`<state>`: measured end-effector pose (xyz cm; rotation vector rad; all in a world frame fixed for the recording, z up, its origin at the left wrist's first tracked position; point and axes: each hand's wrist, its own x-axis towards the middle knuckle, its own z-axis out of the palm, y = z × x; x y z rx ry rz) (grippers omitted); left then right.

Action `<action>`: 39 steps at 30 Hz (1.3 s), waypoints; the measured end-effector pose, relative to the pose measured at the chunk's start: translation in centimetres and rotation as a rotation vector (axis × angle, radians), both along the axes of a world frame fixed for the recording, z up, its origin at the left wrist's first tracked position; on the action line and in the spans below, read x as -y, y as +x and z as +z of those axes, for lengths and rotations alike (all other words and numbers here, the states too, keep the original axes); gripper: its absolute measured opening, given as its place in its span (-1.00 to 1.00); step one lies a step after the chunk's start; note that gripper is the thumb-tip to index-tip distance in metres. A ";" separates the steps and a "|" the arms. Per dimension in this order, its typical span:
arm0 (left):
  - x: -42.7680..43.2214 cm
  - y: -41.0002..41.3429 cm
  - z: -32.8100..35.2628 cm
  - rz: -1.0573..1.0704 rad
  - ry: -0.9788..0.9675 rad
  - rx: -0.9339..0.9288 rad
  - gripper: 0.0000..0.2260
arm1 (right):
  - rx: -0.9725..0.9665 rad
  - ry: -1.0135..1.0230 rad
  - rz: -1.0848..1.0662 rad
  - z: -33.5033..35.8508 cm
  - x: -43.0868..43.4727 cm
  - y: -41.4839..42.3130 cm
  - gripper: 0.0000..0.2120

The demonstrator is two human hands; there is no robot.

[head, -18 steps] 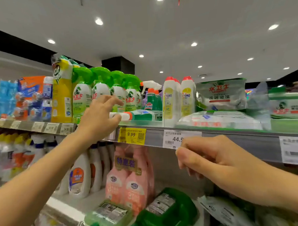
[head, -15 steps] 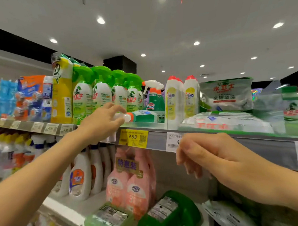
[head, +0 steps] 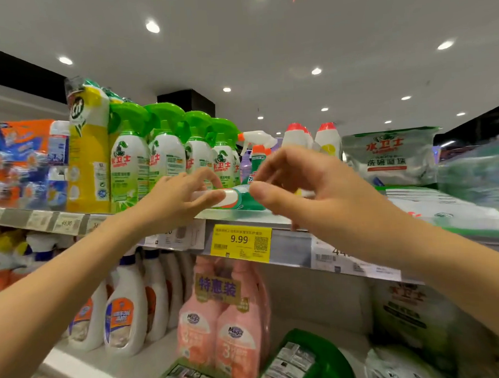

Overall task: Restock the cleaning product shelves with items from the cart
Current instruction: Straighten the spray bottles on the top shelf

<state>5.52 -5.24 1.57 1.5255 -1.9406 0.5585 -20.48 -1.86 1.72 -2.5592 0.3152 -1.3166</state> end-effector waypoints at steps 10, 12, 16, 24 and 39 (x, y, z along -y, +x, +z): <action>-1.0 -0.9 6.7 -0.163 -0.153 -0.198 -0.39 | -0.231 0.075 -0.289 3.6 6.8 7.7 -0.41; -1.1 -0.6 7.4 -0.191 -0.195 -0.217 -0.40 | -0.119 0.093 -0.265 3.8 7.5 8.5 -0.50; -0.3 0.6 7.6 -0.103 -0.266 -0.179 -0.36 | -0.035 0.084 -0.228 3.7 8.2 10.3 -0.58; 0.3 0.7 3.9 -0.236 -0.707 -0.587 -0.71 | 0.170 0.261 -0.248 6.6 8.8 11.4 -0.73; 4.8 -0.7 2.0 -0.021 0.025 -0.580 -0.20 | -0.237 0.034 -0.542 8.8 7.1 13.2 -0.63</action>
